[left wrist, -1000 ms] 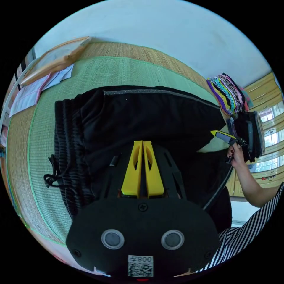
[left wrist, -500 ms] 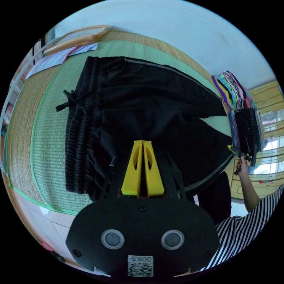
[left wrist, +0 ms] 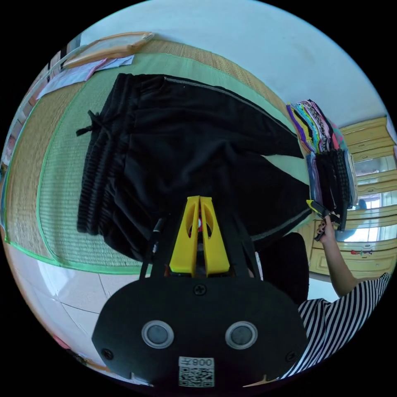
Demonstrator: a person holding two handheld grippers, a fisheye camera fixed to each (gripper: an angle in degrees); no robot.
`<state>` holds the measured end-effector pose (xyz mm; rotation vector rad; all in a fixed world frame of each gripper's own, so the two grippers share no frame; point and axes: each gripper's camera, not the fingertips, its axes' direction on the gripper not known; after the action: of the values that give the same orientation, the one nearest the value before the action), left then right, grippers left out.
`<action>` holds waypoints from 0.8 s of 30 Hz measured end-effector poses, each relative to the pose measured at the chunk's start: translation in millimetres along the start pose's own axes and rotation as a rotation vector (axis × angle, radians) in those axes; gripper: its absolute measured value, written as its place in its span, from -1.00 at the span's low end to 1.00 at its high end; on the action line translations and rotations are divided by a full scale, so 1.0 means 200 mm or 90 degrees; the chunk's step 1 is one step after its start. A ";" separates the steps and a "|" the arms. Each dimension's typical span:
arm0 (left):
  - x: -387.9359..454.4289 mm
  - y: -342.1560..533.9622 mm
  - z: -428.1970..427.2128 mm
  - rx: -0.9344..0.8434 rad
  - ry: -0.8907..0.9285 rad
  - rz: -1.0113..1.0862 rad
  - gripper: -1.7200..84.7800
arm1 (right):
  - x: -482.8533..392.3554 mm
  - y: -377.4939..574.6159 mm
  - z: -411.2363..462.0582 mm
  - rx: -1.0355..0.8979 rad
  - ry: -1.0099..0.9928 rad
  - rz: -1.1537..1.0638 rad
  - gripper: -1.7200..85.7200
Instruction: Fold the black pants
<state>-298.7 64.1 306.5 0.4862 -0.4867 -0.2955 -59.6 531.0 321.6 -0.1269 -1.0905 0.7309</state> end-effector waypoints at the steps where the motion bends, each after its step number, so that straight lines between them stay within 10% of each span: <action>1: 0.04 0.02 0.01 0.004 0.021 -0.001 -0.96 | 0.02 0.02 -0.01 0.000 -0.006 -0.001 -0.96; 24: 1.29 -0.21 0.44 -0.060 0.267 0.173 -0.87 | 0.69 0.50 -0.24 0.068 -0.139 0.018 -0.94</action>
<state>-131.3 -101.7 449.4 0.3714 -0.1249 0.0483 -30.9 702.9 359.6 0.0306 -1.2559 0.8407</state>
